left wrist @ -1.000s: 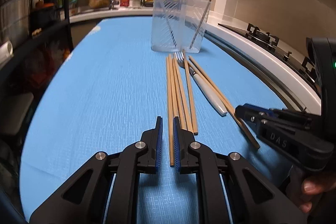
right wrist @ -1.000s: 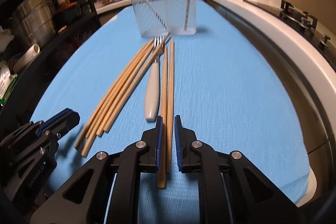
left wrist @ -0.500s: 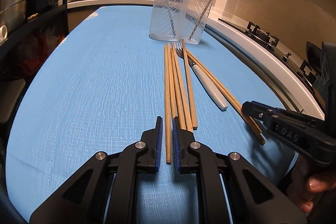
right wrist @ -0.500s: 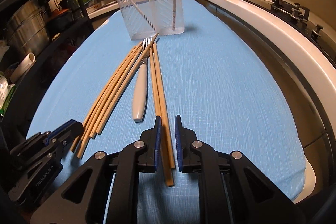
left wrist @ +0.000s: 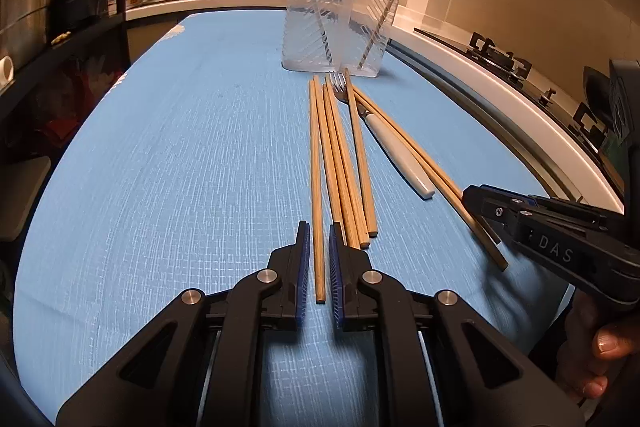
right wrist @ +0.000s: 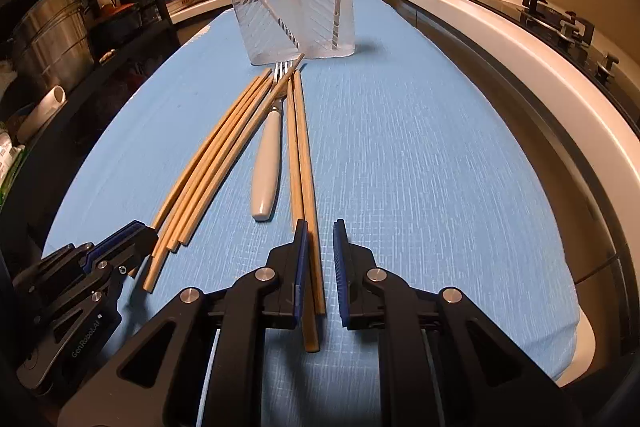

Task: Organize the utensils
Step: 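Grasp a wooden chopstick with the left gripper while the right gripper grasps another chopstick, then lift the chopstick with the left gripper while the right gripper lifts its chopstick toward the container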

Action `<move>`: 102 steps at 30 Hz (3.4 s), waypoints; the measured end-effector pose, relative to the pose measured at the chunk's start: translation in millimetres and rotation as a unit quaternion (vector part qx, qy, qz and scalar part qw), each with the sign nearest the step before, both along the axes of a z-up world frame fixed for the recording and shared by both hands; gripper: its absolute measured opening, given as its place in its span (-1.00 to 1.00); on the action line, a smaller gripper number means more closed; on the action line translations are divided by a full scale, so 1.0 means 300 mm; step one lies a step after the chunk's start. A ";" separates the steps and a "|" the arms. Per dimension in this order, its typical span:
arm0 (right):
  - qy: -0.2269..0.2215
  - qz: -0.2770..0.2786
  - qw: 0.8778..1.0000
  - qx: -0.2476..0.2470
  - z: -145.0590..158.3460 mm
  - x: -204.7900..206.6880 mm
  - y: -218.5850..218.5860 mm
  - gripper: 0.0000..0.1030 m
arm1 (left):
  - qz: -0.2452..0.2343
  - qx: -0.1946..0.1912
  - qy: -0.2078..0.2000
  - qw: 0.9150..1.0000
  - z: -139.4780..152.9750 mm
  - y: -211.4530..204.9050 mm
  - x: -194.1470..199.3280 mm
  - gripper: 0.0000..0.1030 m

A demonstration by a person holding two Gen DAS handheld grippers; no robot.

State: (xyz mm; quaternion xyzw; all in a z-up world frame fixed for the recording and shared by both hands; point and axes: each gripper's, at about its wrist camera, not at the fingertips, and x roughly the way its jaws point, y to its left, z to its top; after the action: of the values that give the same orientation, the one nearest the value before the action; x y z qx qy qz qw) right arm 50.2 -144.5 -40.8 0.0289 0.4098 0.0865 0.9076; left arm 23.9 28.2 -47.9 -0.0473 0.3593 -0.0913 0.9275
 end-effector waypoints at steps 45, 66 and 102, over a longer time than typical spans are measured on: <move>-0.051 -0.095 0.994 0.004 -0.044 -0.156 -0.015 -0.90 | 0.103 0.062 -0.085 0.989 -0.027 -0.026 -0.108 -0.89; -0.052 -0.096 0.994 0.002 -0.043 -0.154 -0.016 -0.90 | 0.113 0.069 -0.101 0.986 -0.034 -0.038 -0.131 -0.90; -0.219 -0.059 0.973 -0.034 0.462 -0.266 -0.120 -0.90 | 0.084 0.068 -0.233 0.967 0.420 -0.011 -0.217 -0.90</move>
State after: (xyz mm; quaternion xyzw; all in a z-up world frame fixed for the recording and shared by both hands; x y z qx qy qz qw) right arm -29.5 -180.4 97.8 0.0028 0.2010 0.0229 0.9793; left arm -41.2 24.9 78.1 0.0087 0.1335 0.0028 0.9910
